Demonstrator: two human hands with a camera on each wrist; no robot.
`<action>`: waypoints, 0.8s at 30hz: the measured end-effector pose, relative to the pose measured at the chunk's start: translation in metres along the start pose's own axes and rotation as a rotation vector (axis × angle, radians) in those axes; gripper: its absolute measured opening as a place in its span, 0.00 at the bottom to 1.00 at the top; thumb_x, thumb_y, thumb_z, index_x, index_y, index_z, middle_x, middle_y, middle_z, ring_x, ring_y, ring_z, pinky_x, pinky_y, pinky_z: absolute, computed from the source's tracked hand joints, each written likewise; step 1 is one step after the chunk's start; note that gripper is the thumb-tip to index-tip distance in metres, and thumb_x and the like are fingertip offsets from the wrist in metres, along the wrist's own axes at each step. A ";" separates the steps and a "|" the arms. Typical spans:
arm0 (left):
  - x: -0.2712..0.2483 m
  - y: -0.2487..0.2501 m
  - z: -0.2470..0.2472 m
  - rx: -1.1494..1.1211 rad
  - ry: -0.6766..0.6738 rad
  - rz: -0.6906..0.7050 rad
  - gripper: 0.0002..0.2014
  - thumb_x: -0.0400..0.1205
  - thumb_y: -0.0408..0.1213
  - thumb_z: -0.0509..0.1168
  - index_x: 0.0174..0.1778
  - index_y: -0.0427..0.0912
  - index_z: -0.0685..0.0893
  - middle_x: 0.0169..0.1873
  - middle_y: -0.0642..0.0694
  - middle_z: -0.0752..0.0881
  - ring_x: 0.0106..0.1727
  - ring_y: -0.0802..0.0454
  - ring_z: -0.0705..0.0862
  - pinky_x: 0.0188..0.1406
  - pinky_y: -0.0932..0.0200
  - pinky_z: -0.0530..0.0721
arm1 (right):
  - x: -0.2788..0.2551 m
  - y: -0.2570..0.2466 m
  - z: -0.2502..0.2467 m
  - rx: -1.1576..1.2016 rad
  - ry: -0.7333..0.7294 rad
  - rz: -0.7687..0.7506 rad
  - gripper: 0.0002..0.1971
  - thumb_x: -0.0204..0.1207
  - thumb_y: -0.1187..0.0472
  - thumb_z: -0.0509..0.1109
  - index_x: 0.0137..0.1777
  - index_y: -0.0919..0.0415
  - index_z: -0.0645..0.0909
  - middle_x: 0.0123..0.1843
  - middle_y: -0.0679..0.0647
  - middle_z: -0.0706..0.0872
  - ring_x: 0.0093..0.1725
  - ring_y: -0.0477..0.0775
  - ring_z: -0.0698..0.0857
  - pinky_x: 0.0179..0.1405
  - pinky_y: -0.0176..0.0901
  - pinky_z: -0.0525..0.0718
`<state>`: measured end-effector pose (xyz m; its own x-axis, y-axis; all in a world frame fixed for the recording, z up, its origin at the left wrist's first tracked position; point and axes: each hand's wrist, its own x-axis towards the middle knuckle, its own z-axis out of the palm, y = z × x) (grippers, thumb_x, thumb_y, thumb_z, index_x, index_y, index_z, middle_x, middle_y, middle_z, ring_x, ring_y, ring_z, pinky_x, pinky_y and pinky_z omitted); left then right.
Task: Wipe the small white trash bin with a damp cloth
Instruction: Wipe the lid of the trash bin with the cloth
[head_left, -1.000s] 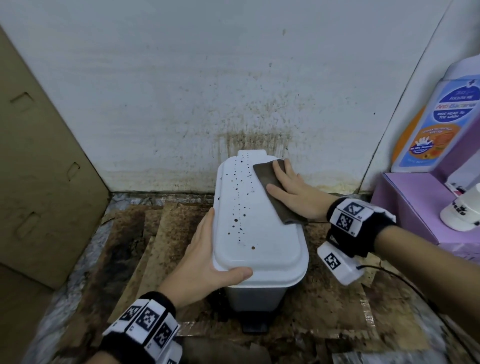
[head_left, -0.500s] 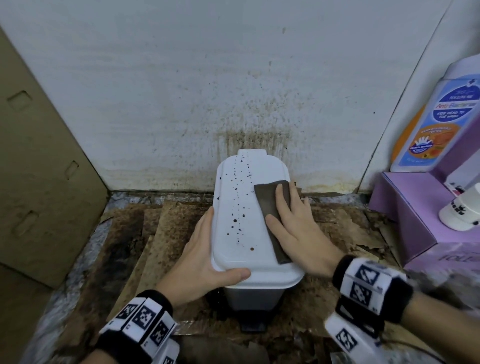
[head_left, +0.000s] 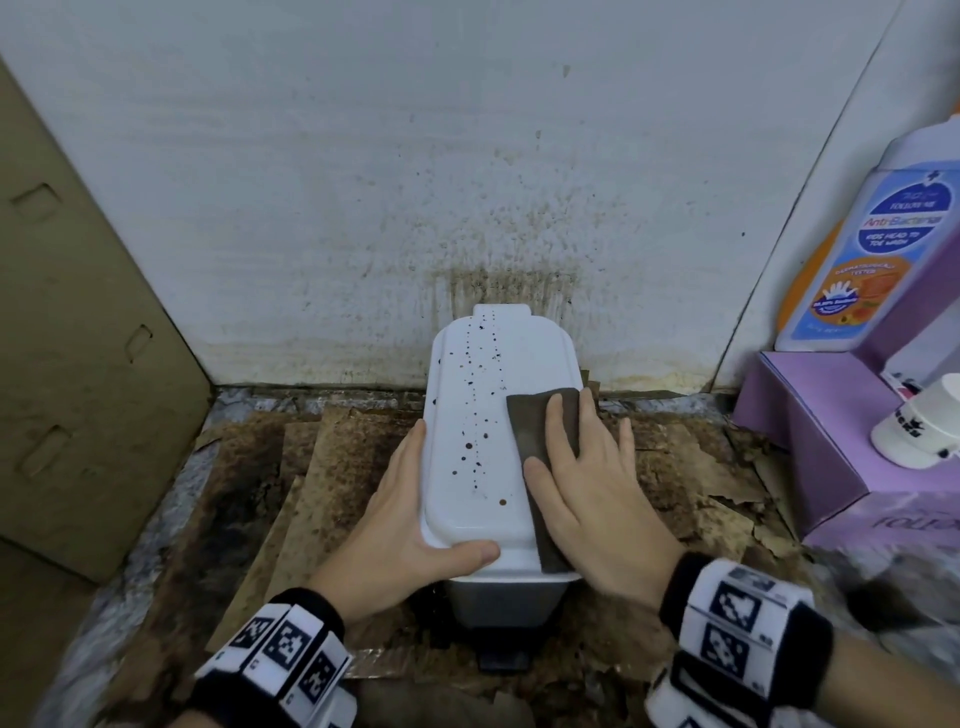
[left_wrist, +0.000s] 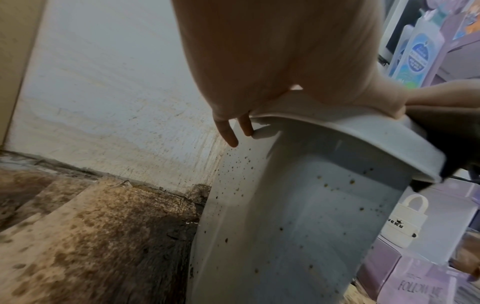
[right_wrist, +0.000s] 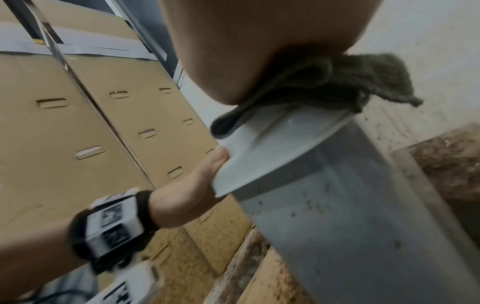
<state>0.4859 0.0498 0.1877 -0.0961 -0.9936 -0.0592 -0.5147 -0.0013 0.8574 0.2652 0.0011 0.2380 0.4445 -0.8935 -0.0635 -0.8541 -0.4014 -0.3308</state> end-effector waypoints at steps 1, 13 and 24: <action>0.000 0.000 0.000 -0.004 0.002 0.000 0.69 0.61 0.75 0.77 0.86 0.68 0.34 0.83 0.80 0.38 0.87 0.71 0.42 0.89 0.41 0.54 | 0.011 0.004 -0.004 -0.029 -0.012 0.007 0.36 0.85 0.43 0.34 0.88 0.61 0.34 0.90 0.63 0.37 0.88 0.57 0.32 0.85 0.68 0.33; -0.001 0.000 -0.002 0.006 -0.019 -0.020 0.70 0.61 0.77 0.76 0.86 0.68 0.31 0.83 0.79 0.35 0.87 0.71 0.39 0.89 0.40 0.52 | 0.146 0.033 -0.041 -0.166 -0.108 -0.011 0.33 0.90 0.43 0.41 0.89 0.56 0.37 0.89 0.57 0.30 0.89 0.55 0.36 0.86 0.62 0.34; 0.002 0.000 -0.001 0.037 -0.009 0.000 0.70 0.60 0.78 0.75 0.85 0.68 0.31 0.83 0.78 0.36 0.87 0.71 0.40 0.89 0.41 0.51 | 0.170 0.046 -0.049 -0.300 -0.129 -0.217 0.30 0.91 0.48 0.38 0.89 0.58 0.36 0.90 0.52 0.36 0.90 0.52 0.39 0.88 0.50 0.40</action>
<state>0.4867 0.0478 0.1882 -0.1039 -0.9925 -0.0644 -0.5455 0.0027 0.8381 0.2887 -0.1787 0.2580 0.6378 -0.7562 -0.1465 -0.7688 -0.6366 -0.0610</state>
